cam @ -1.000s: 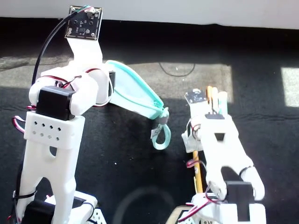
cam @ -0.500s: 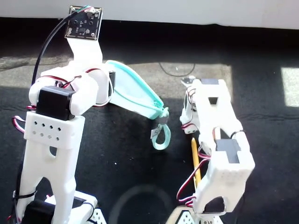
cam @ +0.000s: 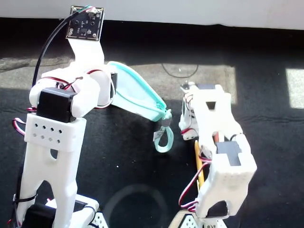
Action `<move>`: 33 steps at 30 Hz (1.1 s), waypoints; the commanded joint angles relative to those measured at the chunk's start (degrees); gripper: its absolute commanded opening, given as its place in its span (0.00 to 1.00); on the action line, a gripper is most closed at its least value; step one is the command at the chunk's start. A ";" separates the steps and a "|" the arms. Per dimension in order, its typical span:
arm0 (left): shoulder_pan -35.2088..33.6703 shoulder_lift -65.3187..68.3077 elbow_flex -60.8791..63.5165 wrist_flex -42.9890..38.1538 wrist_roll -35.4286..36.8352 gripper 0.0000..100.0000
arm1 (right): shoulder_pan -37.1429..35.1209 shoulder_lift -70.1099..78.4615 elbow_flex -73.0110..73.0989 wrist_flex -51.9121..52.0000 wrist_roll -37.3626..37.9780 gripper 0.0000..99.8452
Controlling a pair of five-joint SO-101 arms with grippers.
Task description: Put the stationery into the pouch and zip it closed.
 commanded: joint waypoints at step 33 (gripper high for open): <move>0.31 1.01 2.07 -0.09 0.18 0.01 | 4.44 -54.55 -40.48 -4.35 -5.63 0.01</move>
